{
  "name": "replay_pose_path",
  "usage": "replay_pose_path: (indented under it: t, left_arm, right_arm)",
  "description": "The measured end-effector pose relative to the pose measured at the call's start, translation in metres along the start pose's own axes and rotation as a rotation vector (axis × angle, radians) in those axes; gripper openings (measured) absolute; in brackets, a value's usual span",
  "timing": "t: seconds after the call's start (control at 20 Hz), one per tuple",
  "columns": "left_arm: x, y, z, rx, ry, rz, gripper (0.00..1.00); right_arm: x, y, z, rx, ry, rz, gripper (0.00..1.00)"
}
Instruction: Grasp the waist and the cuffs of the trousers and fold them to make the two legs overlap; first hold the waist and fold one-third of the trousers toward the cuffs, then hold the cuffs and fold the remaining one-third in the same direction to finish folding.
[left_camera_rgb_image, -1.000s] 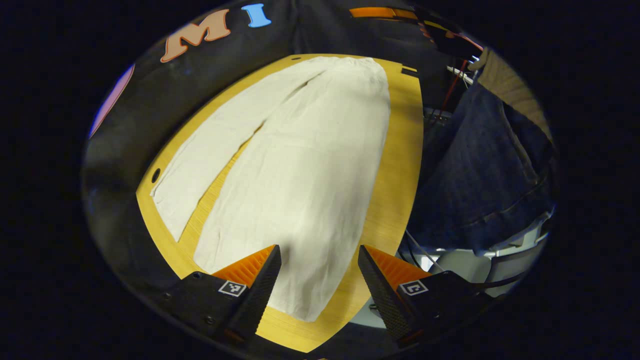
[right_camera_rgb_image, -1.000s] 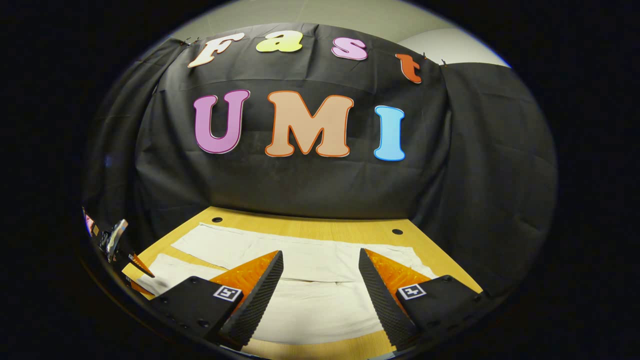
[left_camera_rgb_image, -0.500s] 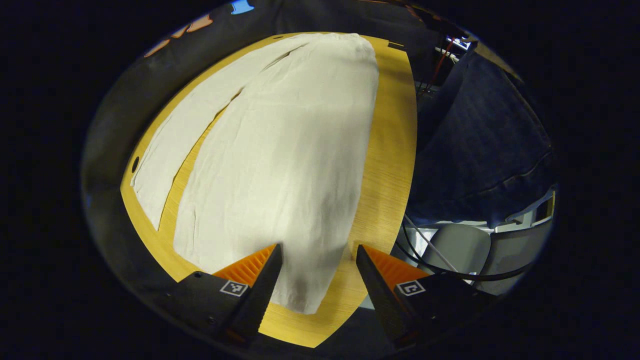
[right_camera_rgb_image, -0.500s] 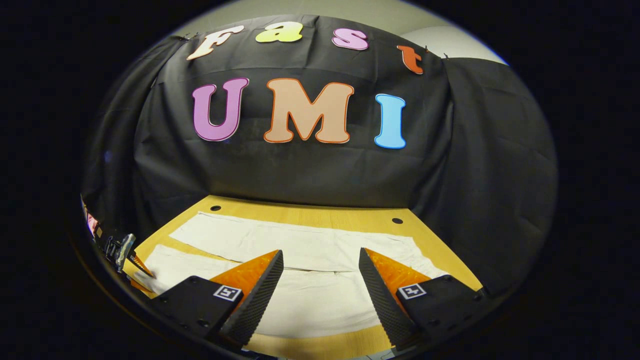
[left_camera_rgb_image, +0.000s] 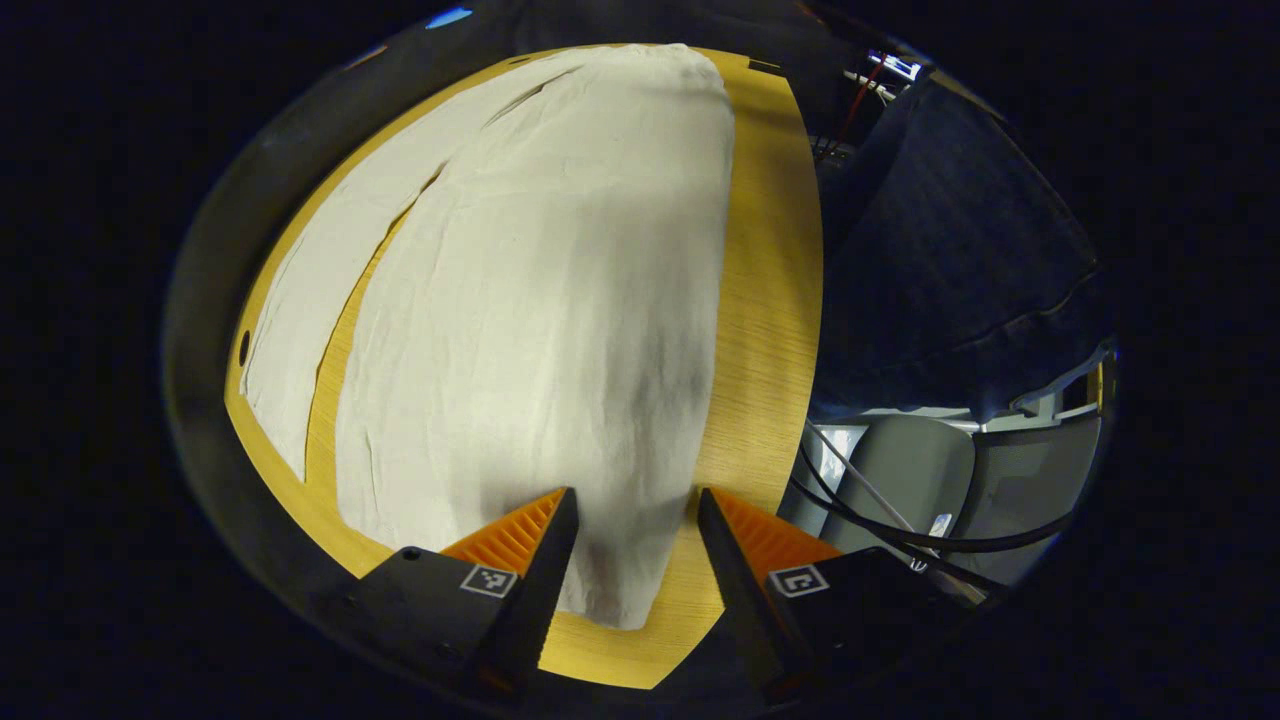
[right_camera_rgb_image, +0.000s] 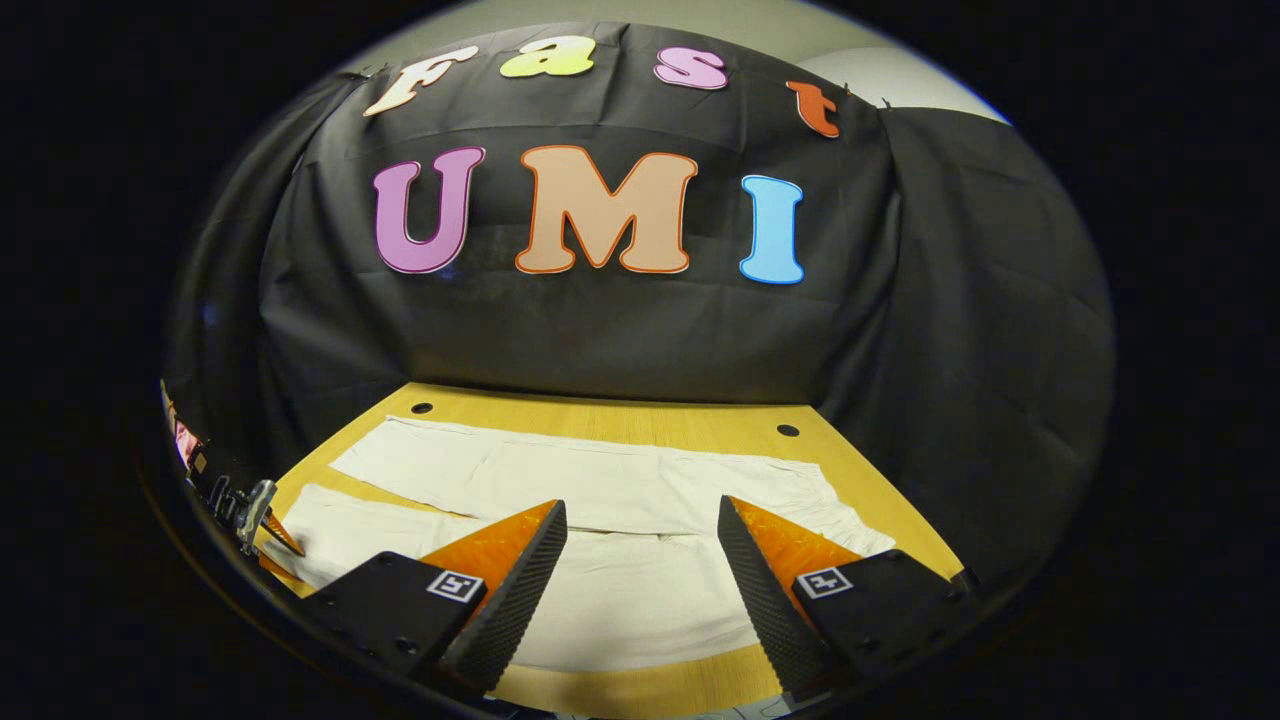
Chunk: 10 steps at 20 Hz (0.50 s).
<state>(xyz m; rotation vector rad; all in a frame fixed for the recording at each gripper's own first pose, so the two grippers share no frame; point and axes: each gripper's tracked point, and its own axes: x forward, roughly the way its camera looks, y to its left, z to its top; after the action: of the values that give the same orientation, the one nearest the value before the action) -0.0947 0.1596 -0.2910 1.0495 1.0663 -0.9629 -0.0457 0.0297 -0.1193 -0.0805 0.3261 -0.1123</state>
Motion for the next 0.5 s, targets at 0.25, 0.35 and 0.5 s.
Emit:
replay_pose_path:
  t: [0.25,0.35,0.5]
  left_arm:
    - [0.003,0.013,0.003,-0.03,0.009,0.024,0.45]
    - [0.004,0.02,0.004,-0.042,0.027,0.047,0.23]
    - [0.004,0.021,0.006,-0.042,0.045,0.032,0.0]
  right_arm:
    - [0.008,-0.004,-0.012,-0.021,0.03,0.038,0.98]
    - [0.014,-0.008,-0.017,-0.038,0.045,0.055,0.98]
    - [0.022,-0.012,-0.026,-0.065,0.06,0.087,0.98]
